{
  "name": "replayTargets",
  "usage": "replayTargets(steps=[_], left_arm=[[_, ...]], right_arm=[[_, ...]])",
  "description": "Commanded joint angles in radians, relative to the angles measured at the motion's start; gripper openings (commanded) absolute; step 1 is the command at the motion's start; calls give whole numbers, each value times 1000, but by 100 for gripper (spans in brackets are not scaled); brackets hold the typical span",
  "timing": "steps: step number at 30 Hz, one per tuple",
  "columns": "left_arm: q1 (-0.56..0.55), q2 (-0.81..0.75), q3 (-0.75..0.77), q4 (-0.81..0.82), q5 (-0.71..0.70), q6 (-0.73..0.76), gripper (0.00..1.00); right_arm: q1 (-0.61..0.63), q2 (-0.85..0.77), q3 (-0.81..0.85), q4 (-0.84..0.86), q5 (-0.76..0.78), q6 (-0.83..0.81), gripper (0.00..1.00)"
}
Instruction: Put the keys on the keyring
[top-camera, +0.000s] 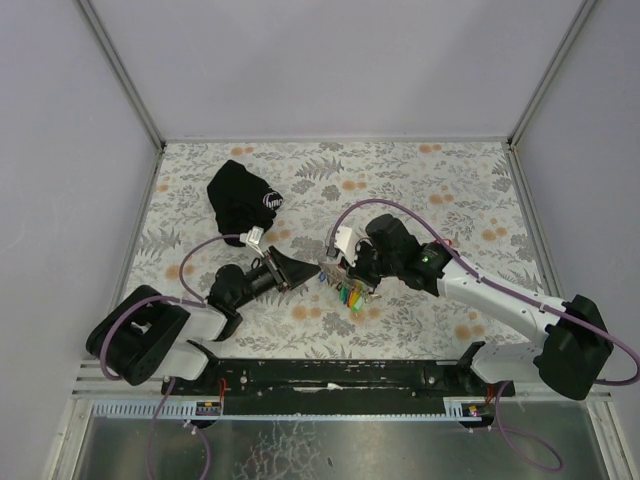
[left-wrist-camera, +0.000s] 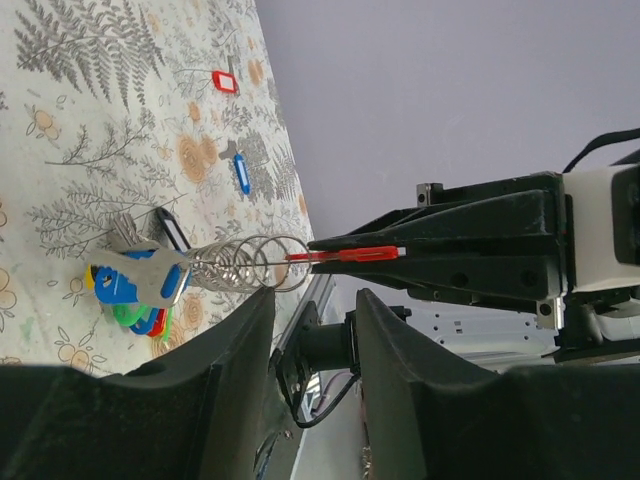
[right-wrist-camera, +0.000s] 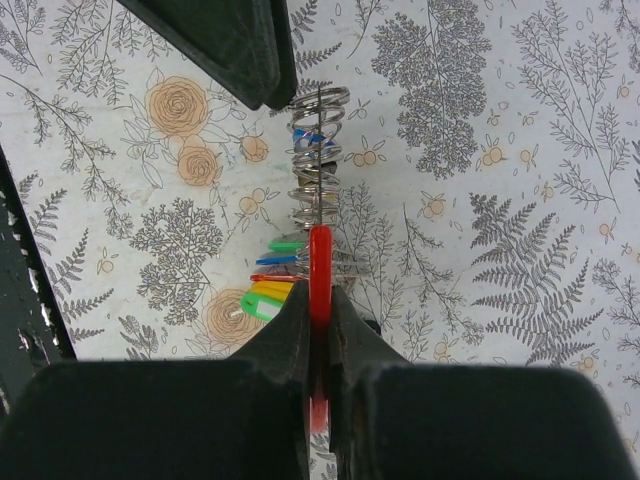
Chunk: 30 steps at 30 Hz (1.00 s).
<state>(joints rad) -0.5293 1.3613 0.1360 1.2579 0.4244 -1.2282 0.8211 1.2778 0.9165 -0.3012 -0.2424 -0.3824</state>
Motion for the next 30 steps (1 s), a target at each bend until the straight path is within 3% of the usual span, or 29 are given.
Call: replayTargets(steps=[1,8,20,30], left_arm=[[-3,61,30,138,13,-63,37],[-5,95,38,151,1,-89,38],[-5,49,48,-57,-59,-38,41],[-5,27,48,22,-25,-43,35]], right_arm=[[9,-44,4,69,-31,9,0],[8,-47,0,72,-33,7,0],[9,-81,-18,90,-38,6,0],[8,-82,-26,95,-43,8,0]])
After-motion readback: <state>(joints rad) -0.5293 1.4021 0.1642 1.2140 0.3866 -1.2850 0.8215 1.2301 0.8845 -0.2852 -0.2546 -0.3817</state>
